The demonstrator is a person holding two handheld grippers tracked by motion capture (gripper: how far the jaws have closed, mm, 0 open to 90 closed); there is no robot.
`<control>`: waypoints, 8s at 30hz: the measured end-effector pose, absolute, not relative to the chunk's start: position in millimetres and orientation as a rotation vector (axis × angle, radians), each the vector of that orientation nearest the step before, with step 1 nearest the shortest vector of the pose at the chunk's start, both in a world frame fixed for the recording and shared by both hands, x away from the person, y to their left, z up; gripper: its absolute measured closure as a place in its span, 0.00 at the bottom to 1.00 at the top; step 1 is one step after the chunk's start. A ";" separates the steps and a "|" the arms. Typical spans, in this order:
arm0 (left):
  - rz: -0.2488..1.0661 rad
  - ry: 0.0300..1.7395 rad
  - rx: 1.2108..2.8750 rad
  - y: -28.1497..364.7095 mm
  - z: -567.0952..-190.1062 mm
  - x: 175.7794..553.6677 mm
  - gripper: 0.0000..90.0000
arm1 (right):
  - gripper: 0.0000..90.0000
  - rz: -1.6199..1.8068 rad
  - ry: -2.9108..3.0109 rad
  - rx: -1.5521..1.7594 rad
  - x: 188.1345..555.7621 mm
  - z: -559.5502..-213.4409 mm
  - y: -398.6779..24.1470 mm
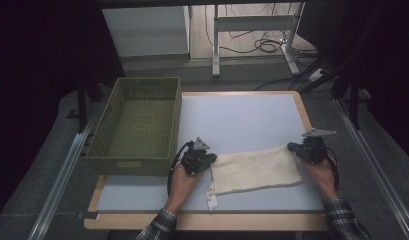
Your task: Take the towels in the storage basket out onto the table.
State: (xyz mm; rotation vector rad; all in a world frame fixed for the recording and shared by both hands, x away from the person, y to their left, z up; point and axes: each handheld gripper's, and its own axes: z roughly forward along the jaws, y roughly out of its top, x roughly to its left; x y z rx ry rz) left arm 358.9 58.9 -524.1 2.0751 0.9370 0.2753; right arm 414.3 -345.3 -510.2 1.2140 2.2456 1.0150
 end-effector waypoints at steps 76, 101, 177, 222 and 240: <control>0.378 1.023 2.087 58.0 -543.5 387.2 0.43 | 0.58 1.187 2.741 0.653 296.2 -531.7 -123.9; 0.358 0.918 2.063 46.3 -519.5 381.9 0.97 | 0.95 1.252 2.659 0.708 299.1 -509.8 -141.4; 0.317 0.643 2.077 -134.7 -485.5 432.8 0.45 | 0.77 1.125 2.168 1.266 295.6 -498.7 -377.2; 0.155 0.813 2.112 -71.0 -534.8 428.6 0.47 | 0.64 1.046 2.275 1.337 307.3 -518.6 -360.6; 0.083 0.756 2.083 -64.1 -514.7 425.3 0.92 | 0.90 1.185 2.308 1.350 309.3 -505.2 -355.6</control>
